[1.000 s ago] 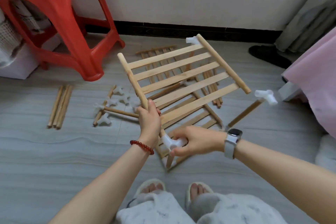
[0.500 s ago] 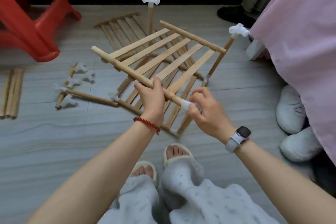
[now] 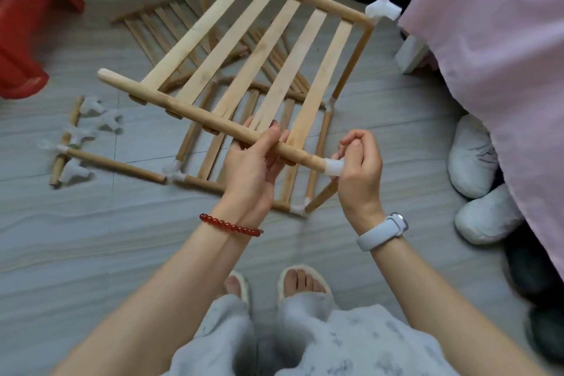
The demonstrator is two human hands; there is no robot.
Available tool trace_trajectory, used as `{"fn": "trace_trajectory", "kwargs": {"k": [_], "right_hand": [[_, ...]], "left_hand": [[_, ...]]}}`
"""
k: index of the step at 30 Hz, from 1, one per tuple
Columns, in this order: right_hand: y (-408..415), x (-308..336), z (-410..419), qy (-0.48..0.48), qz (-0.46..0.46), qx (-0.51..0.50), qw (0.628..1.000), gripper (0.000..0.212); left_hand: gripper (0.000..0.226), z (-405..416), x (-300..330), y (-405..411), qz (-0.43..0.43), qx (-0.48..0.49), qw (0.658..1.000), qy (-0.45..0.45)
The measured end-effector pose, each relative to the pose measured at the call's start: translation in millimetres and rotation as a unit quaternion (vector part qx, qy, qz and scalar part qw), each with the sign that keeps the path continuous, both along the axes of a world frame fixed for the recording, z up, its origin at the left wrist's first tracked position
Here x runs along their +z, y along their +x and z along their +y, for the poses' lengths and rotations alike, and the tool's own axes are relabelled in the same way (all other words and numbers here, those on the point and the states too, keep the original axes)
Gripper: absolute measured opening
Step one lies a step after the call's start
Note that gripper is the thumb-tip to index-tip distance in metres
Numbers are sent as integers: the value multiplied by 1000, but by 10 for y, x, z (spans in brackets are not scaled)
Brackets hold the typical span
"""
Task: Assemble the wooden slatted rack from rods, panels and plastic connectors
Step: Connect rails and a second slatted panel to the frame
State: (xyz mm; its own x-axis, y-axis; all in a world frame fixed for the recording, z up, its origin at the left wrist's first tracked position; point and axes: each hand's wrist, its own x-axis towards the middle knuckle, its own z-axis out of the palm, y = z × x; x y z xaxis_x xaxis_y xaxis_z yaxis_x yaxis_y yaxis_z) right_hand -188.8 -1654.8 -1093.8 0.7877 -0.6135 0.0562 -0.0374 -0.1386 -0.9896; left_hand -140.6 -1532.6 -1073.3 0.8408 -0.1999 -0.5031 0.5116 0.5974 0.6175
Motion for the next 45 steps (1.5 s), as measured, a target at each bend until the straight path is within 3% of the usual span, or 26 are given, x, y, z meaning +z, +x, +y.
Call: {"fn": "trace_trajectory", "kwargs": {"k": [3,9,16,22,26,29,35,38,41,45], "right_hand": [[-40,-35,7,-9,-16,-17,1000,18],[-19,-56,4,-16,-37,-51,998,19],[-91,-52,-32,-36,-16,-72,997,19],[-141,33,-124,-107,68,-19,992,31],[-55,109,-198,-194,180,13,964,23],[36,162,-267,-192,220,30,956,27],[31,134,-250,18,185,6,983,36],[56,143,-261,14,178,14,984,36],[106,142,-271,-25,182,27,983,37],[101,137,-254,-52,180,33,982,37]], "left_hand": [[34,-17,-27,-15,13,-16,999,-38],[44,-74,-80,-68,30,15,994,-105],[42,-149,-76,-164,16,11,996,-89],[52,-147,-45,-106,-3,-27,995,-99],[50,-147,-59,-90,20,-41,991,-125],[52,-131,-57,-98,2,-54,994,-99],[49,-67,-81,-185,2,-54,998,-40],[41,-39,-78,-212,20,-44,998,-34],[16,-10,-94,-177,58,-62,996,35],[13,31,-69,-120,71,-106,987,100]]}}
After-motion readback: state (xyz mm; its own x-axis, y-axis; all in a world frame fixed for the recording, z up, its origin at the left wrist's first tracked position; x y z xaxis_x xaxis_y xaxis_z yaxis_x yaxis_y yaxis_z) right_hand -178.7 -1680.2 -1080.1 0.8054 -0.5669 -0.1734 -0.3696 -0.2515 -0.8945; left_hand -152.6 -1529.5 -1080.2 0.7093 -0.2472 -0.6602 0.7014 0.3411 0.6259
